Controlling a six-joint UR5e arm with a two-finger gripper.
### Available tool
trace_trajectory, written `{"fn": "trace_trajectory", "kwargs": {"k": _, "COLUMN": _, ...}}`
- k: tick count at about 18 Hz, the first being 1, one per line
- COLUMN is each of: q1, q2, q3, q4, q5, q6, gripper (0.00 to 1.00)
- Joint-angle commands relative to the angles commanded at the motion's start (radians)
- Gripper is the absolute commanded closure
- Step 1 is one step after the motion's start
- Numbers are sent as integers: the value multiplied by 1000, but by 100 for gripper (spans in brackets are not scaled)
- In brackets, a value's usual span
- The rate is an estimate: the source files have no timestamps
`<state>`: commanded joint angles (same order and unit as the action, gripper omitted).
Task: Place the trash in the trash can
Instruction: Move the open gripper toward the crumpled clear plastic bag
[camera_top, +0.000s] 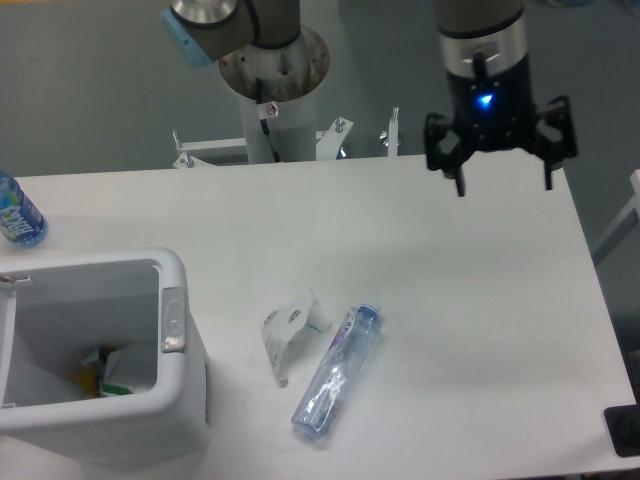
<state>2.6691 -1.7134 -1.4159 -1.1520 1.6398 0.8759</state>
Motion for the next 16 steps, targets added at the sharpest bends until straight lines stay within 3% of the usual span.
{"fn": "trace_trajectory", "kwargs": {"k": 10, "q1": 25, "q2": -31, "q3": -26, "q4": 3, "q5": -55, "q6": 26, "gripper": 0}}
{"fn": "trace_trajectory", "kwargs": {"k": 16, "q1": 6, "q2": -49, "q3": -113, "q4": 116, "q5": -89, "q6": -86, "gripper": 0}}
